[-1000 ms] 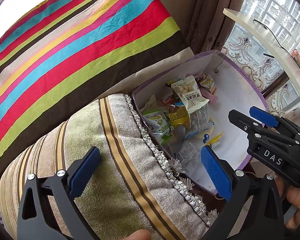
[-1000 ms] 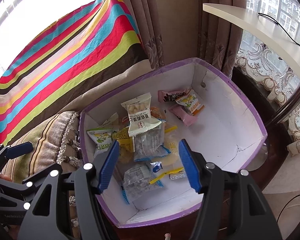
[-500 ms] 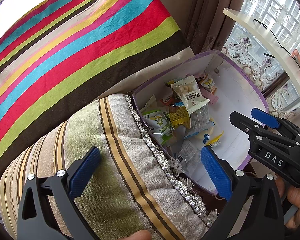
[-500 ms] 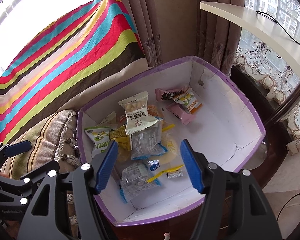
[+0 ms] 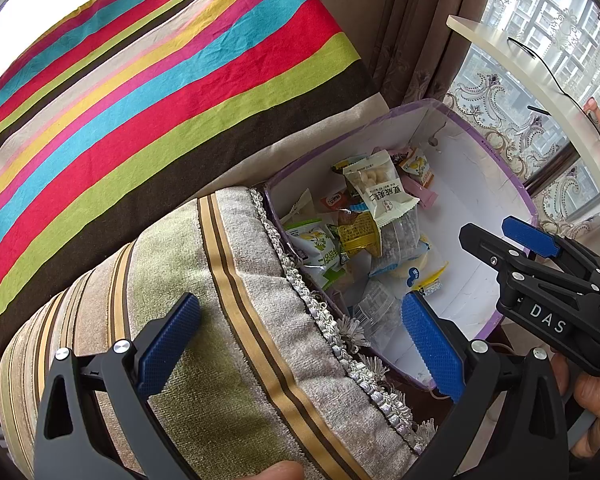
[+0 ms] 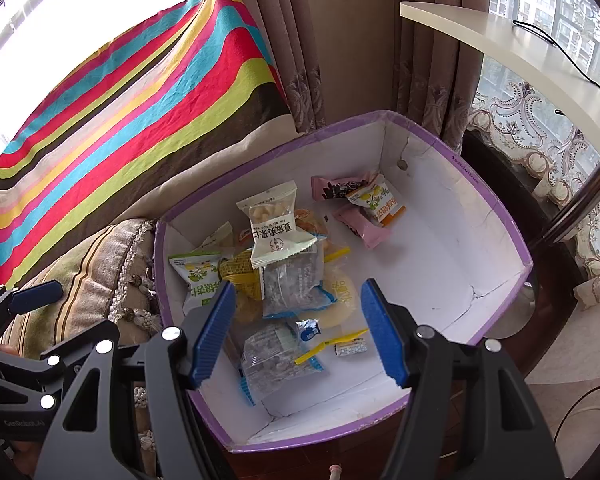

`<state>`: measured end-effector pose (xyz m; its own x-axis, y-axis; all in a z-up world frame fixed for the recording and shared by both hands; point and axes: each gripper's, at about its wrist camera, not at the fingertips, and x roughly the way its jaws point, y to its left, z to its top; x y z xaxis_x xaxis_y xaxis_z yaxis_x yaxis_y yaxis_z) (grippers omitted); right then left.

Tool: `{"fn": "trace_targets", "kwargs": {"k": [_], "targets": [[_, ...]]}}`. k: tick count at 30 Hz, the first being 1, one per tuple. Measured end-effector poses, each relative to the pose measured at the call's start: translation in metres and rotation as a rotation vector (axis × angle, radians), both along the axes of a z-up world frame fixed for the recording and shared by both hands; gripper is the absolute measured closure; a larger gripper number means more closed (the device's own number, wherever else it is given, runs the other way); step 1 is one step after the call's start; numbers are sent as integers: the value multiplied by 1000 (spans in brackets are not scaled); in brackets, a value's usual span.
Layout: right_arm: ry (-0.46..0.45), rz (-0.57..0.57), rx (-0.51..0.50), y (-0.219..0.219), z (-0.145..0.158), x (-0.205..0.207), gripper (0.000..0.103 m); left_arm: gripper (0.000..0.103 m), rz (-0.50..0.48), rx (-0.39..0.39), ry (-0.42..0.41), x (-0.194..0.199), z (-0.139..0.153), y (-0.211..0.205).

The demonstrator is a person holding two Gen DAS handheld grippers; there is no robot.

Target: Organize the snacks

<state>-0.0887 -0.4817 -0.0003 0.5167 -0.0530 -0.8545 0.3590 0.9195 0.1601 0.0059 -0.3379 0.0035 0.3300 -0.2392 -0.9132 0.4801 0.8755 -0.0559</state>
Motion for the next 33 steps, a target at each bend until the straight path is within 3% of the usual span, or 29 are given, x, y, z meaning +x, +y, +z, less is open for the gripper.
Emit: {"fn": "trace_targets", "kwargs": {"k": [21, 27, 30, 33], "targets": [[3, -7, 1, 0, -3, -2, 38, 5, -4, 5, -4, -1, -2, 0], [20, -27, -13, -3, -2, -6, 38, 5, -43, -35, -5, -1, 2, -2], [-14, 3, -41, 12, 17, -1, 38, 5, 23, -121, 19, 8, 17, 25], [-75, 88, -38, 54, 43, 14, 30, 5, 162, -111, -59, 15, 37, 86]]}}
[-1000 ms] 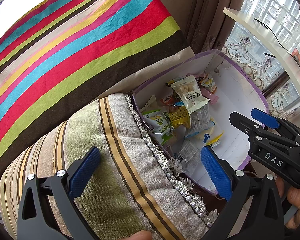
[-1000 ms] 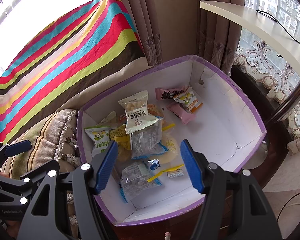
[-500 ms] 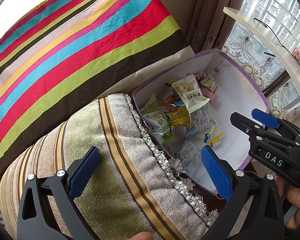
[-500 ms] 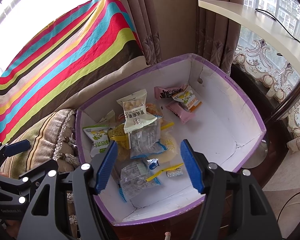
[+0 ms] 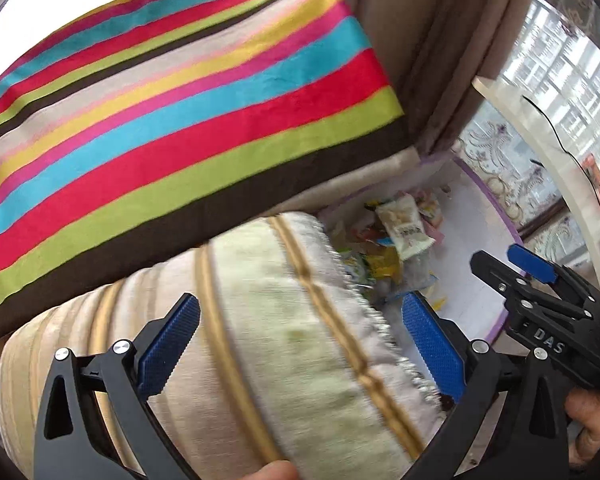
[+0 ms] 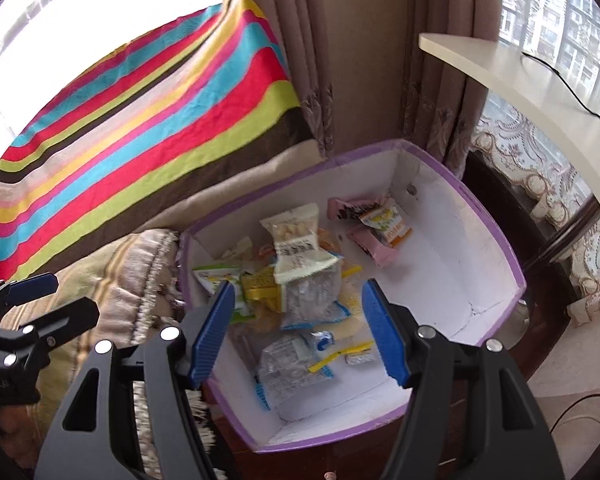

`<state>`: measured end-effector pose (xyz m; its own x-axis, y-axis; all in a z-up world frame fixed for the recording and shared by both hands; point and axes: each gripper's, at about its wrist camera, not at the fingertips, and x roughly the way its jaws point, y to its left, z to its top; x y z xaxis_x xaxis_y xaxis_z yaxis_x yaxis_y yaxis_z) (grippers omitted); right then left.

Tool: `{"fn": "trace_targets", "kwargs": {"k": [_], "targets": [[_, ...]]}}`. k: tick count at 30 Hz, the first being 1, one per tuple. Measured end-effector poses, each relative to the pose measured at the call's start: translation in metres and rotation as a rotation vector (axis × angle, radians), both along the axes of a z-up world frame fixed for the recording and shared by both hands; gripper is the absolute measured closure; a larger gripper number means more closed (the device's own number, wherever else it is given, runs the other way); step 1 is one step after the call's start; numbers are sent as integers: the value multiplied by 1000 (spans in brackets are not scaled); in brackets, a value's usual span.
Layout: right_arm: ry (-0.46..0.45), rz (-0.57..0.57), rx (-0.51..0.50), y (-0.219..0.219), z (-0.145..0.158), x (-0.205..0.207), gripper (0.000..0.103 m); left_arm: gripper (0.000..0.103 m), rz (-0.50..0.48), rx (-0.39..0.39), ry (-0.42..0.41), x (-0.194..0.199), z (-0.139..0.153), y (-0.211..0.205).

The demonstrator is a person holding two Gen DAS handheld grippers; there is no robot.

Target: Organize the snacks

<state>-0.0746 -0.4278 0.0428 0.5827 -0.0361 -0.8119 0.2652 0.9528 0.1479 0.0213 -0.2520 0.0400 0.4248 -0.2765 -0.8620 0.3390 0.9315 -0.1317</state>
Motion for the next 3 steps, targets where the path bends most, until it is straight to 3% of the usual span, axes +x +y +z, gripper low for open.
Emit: {"fn": "trace_targets", "kwargs": {"k": [3], "targets": [[-23, 144, -11, 70, 17, 23, 24, 5, 208, 4, -58, -3, 9, 86]]}}
